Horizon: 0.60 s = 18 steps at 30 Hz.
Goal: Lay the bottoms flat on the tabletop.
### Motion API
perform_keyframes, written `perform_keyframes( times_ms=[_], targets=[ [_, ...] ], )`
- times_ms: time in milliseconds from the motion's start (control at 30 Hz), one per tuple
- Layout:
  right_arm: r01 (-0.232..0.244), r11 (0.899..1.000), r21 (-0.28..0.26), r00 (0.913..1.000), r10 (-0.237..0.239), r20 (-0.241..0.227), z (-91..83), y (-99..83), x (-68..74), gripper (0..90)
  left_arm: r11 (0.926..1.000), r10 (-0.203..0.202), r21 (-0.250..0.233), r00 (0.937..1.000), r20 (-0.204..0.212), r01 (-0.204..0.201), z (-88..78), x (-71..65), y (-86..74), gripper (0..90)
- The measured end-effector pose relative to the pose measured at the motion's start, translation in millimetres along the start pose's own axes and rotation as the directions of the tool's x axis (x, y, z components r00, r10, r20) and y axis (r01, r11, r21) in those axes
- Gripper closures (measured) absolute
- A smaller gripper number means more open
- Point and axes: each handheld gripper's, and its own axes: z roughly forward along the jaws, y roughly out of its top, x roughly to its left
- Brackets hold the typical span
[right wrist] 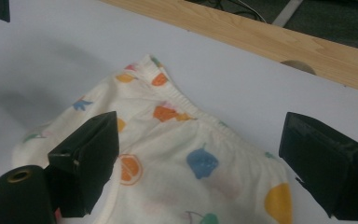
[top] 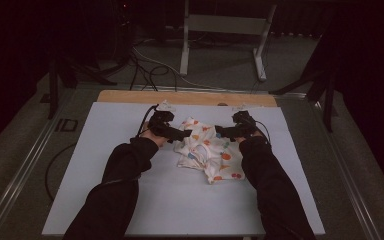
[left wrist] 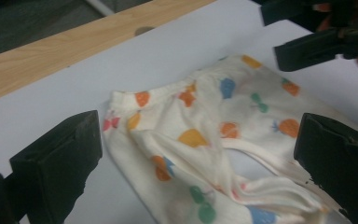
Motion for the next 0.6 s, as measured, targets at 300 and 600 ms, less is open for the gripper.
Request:
perform_keyframes(
  times_ms=[300,600],
  targets=[
    [0.039,0.999,-0.028,0.9985,-0.04,-0.037,-15.5,-1.2,16.4,11.2,0.9989,0.047,-0.011,0.996,0.076,-0.047,-21.2,-14.2,-18.3,1.7],
    [0.058,0.997,-0.046,0.995,-0.062,-0.079,-37.1,-12.4,33.4,10.4,0.9935,0.113,-0.013,0.9823,0.149,-0.113,-42.2,-36.4,-50.2,10.9]
  ],
)
